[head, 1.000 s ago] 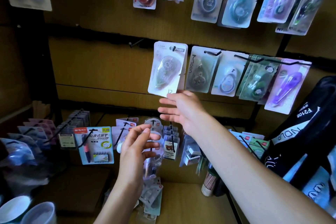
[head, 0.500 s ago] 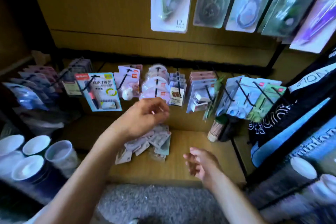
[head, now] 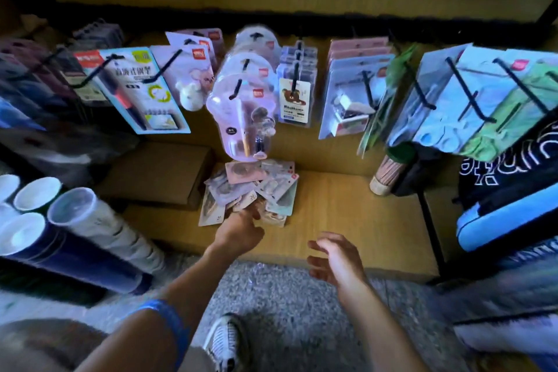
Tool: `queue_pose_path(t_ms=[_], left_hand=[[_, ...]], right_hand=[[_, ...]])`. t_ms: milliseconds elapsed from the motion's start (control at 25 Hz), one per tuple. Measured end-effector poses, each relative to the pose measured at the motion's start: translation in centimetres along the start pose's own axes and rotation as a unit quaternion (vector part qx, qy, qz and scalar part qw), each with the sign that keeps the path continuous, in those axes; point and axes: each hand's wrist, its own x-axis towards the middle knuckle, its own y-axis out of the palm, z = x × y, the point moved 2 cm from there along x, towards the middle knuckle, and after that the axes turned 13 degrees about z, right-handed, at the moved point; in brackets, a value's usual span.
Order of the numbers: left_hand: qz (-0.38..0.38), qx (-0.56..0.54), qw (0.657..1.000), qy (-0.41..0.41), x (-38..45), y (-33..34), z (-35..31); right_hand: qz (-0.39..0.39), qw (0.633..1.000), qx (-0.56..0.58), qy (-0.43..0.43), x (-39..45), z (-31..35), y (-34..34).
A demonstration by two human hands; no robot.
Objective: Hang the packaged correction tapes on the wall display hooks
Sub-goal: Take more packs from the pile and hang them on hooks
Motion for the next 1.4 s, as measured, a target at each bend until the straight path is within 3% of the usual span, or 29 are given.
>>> queue_pose_path(t_ms=[200,280,440,640,840,1040,1200,1320,1400], left_hand=[[-0.071,-0.048,0.996,0.018,10.2,0.6,-3.0],[-0.075,0.003,0.997,0.016,13.8,0.3,-4.3],[-0.036,0.174,0.983,-0.043,19.1,0.1,-4.9],[0.075,0.229,0.970,-0.039,21.3,0.5,-4.8],[-0.014,0.256,0.967,0.000,20.0,1.6,-5.7],[-0.080,0.227,0.971,-0.003,19.3,1.7,-6.1],[-0.157,0.186,0.969,0.052,18.4,1.0,-6.5],[-0.186,0.115,0.971,0.097,16.4,0.2,-7.0],[-0.205,-0.001,0.969,0.134,13.3,0.8,-7.4]], right_hand=[[-0.024,0.998,-0.046,0.035,3.1,-4.6,-2.3],[-0.036,0.998,-0.051,0.031,2.9,-5.7,-3.2],[-0.081,0.993,-0.082,-0.037,3.6,-7.3,-5.4],[-0.079,0.994,-0.074,-0.011,3.4,-7.4,-6.1],[-0.044,0.995,-0.091,0.012,3.2,-7.8,-4.4],[-0.033,0.996,-0.077,0.015,2.9,-7.7,-4.0],[-0.038,0.997,-0.068,-0.001,2.3,-7.1,-4.4],[-0.053,0.998,-0.035,-0.002,2.5,-6.2,-4.2],[-0.045,0.998,-0.039,-0.026,2.4,-5.1,-3.2]])
